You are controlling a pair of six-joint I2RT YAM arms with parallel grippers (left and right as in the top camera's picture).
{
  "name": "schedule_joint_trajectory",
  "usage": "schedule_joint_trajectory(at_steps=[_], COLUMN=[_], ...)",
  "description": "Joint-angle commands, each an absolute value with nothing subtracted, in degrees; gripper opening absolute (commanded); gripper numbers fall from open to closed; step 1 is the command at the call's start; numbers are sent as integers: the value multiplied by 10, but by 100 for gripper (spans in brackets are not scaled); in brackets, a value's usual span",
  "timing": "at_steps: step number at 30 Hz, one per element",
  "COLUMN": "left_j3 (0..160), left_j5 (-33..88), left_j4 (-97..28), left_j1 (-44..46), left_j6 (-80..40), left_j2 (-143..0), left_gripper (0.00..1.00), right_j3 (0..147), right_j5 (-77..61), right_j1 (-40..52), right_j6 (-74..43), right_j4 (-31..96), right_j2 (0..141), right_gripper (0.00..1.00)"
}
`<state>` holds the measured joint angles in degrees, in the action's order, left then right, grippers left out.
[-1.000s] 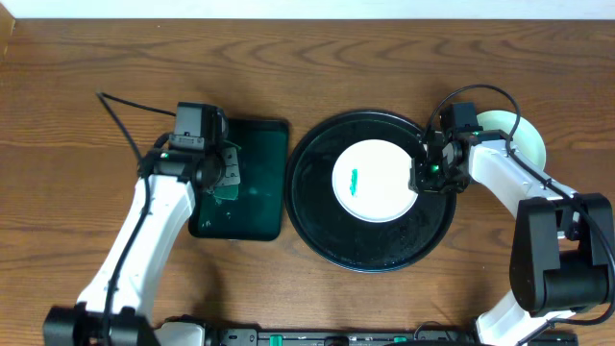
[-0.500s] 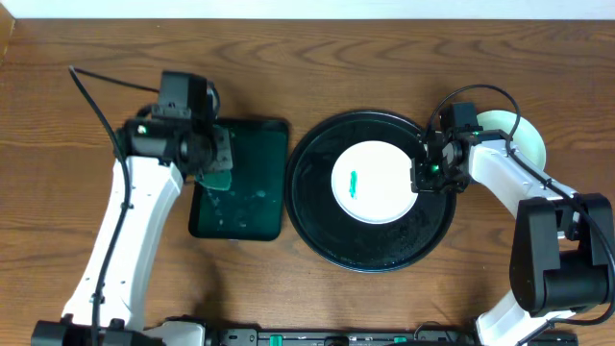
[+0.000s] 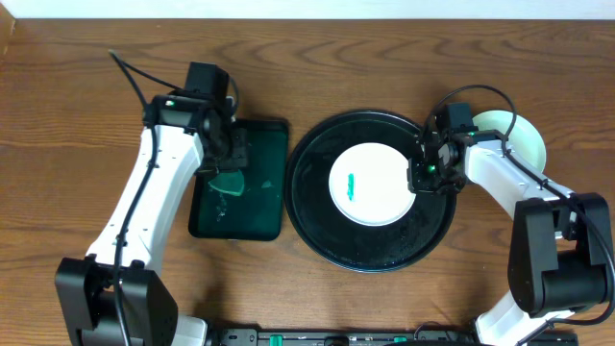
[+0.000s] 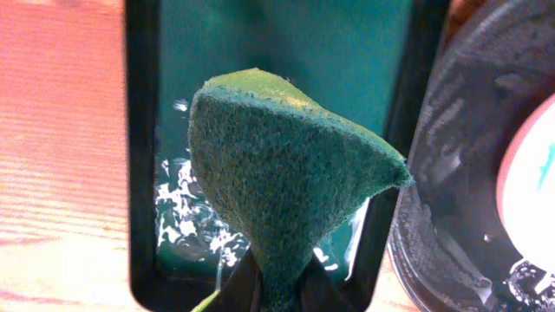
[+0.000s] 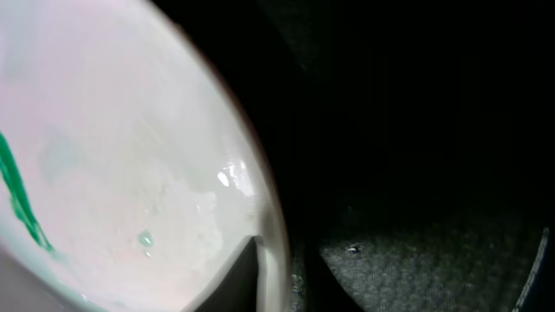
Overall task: Clean dirty plates on tray and stack at the side
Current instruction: 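Raise the sponge above the dark green tray toward the black tray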
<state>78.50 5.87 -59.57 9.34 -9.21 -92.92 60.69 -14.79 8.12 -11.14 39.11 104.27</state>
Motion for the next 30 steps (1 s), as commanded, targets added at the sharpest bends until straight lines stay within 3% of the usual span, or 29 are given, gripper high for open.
schedule_joint_trajectory(at_steps=[1, 5, 9, 11, 14, 16, 19, 21, 22, 24, 27, 30], left_j3=[785, 785, 782, 778, 771, 771, 771, 771, 771, 771, 771, 771], left_j5=[64, 64, 65, 65, 65, 64, 64, 64, 64, 64, 64, 64], left_j4=[-590, -588, -579, -572, -562, -562, -561, -559, -558, -558, -556, -554], left_j1=[109, 121, 124, 124, 124, 124, 124, 124, 124, 124, 124, 124], left_j6=[-97, -98, -125, -128, -128, -128, -128, -128, -128, -128, -128, -128], left_j2=[-933, -933, -933, -934, -934, -934, -934, -934, -934, -934, -934, -934], left_gripper=[7, 7, 8, 7, 7, 7, 7, 7, 7, 7, 7, 7], right_j3=[611, 611, 611, 611, 611, 611, 611, 611, 611, 611, 611, 611], right_j5=[-151, -150, -150, -150, -150, -150, -150, -150, -150, -148, -149, -149], right_j1=[86, 86, 86, 86, 86, 86, 86, 86, 86, 86, 86, 86], right_j6=[-113, -113, -113, -113, -102, -102, -102, -102, -102, -102, -102, -103], right_j4=[384, 377, 367, 362, 357, 357, 356, 355, 355, 354, 353, 353], right_j2=[1038, 1038, 1038, 1038, 1038, 1038, 1038, 1038, 1038, 1038, 1038, 1038], right_gripper=[30, 41, 40, 32, 30, 47, 64, 65, 59, 29, 4, 1])
